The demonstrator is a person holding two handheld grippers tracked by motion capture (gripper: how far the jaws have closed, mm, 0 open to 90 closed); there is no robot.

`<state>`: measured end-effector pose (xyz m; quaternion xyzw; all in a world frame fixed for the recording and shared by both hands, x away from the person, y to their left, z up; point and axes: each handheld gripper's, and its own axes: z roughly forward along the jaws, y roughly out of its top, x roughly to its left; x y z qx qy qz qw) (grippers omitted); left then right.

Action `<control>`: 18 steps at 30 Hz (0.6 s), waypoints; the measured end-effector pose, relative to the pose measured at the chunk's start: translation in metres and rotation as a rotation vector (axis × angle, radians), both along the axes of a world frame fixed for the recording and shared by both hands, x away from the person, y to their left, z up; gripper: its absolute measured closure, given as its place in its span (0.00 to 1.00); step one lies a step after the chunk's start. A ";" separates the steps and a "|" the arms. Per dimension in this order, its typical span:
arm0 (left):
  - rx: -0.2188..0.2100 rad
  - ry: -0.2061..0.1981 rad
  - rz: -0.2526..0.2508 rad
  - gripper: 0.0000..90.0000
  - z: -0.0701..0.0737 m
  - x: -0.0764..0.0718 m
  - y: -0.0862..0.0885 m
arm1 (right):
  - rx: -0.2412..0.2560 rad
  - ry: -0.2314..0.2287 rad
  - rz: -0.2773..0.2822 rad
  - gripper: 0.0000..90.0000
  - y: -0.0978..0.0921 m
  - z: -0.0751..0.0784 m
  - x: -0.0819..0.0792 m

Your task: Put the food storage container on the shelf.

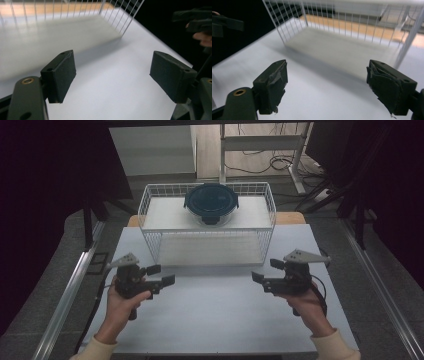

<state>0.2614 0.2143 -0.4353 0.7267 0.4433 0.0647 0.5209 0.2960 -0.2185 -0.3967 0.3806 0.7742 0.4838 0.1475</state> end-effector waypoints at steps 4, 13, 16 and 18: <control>0.040 0.037 0.006 0.22 -0.021 -0.010 0.002 | -0.008 0.052 0.007 0.20 -0.001 -0.029 -0.011; 0.049 0.064 0.002 0.22 -0.033 -0.012 -0.001 | -0.008 0.081 -0.009 0.21 -0.005 -0.052 -0.012; 0.074 0.055 0.019 0.21 -0.033 -0.012 0.000 | -0.003 0.051 -0.005 0.20 -0.009 -0.048 -0.016; 0.084 0.050 0.029 0.21 -0.034 -0.013 -0.001 | -0.002 0.051 -0.001 0.19 -0.010 -0.049 -0.016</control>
